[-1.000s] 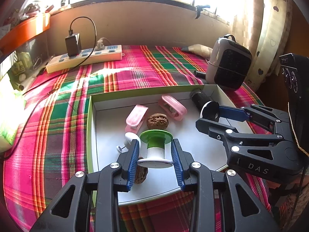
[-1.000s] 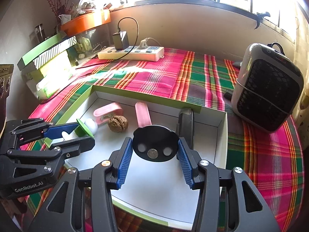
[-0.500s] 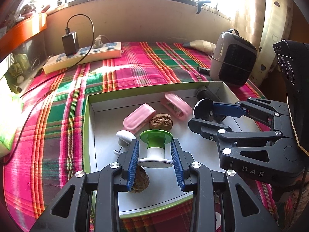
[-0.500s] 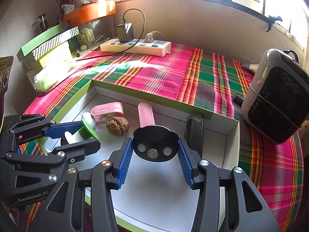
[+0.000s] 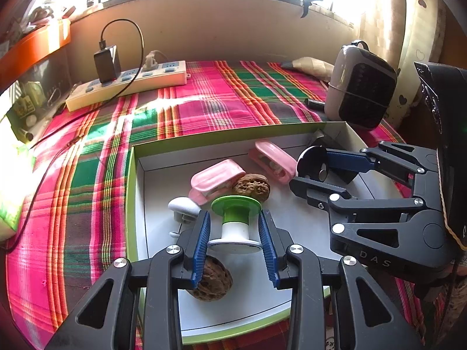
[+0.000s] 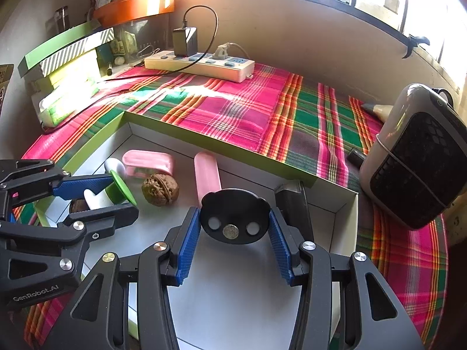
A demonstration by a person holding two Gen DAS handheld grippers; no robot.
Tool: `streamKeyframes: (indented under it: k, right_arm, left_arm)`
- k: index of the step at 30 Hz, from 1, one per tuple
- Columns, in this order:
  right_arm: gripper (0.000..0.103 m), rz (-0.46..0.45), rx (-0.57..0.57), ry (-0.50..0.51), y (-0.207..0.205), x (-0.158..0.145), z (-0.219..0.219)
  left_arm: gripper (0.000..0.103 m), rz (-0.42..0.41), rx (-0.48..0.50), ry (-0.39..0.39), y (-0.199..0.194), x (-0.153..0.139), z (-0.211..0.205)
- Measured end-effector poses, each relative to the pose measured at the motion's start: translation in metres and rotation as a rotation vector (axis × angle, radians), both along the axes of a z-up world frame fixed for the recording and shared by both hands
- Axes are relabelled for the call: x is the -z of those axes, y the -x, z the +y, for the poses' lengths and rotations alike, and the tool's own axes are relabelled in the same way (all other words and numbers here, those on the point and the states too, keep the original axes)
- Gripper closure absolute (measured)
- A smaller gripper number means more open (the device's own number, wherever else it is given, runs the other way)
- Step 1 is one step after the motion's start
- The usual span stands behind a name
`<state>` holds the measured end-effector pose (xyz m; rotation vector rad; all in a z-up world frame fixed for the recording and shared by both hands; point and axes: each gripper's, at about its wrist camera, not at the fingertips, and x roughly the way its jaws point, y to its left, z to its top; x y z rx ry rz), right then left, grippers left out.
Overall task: Organize objects
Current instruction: 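Lower the black disc into the box while the left tool lowers the green spool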
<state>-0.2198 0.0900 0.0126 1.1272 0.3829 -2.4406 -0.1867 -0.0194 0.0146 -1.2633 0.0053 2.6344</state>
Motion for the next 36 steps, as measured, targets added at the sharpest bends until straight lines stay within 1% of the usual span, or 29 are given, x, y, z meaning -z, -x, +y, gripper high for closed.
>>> streamKeyframes:
  k: [5,12,36]
  right_arm:
    - [0.055,0.027,-0.001,-0.035,0.0005,0.0022,-0.0032]
    - [0.055,0.033,-0.001,-0.041,0.0004,0.0016,-0.0038]
    - [0.055,0.033,0.015,-0.049,0.0001,0.0027,-0.0044]
  left_arm:
    - [0.071,0.003,0.003,0.018,0.0014,0.0015,0.0016]
    - [0.071,-0.014,0.014,0.018,0.0045,0.0064,0.0057]
    - [0.070,-0.012,0.011,0.031,0.0045,0.0075,0.0078]
